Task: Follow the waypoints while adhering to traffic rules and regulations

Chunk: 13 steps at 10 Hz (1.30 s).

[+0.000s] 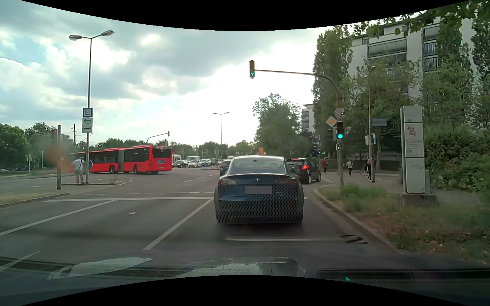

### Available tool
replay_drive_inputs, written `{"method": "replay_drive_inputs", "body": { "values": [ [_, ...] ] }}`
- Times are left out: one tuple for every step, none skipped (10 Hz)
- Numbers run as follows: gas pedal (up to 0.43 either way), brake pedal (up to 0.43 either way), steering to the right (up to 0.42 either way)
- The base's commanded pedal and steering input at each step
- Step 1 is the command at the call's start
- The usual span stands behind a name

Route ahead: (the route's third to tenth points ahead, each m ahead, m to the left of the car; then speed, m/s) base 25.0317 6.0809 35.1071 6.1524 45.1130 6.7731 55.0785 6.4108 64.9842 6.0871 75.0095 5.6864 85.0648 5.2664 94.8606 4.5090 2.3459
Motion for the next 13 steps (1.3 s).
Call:
{"method": "replay_drive_inputs", "body": {
  "values": [
    [0.0,0.293,0.001],
    [0.0,0.262,0.0],
    [0.0,0.25,0.001],
    [0.0,0.238,0.0],
    [0.0,0.22,0.001],
    [0.0,0.201,0.0],
    [0.0,0.201,0.001],
    [0.0,0.195,0.0],
    [0.0,0.189,0.001],
    [0.0,0.073,0.0],
    [0.0,0.018,0.001],
    [0.0,0.0,0.0],
    [0.02,0.0,0.0]
  ]
}}
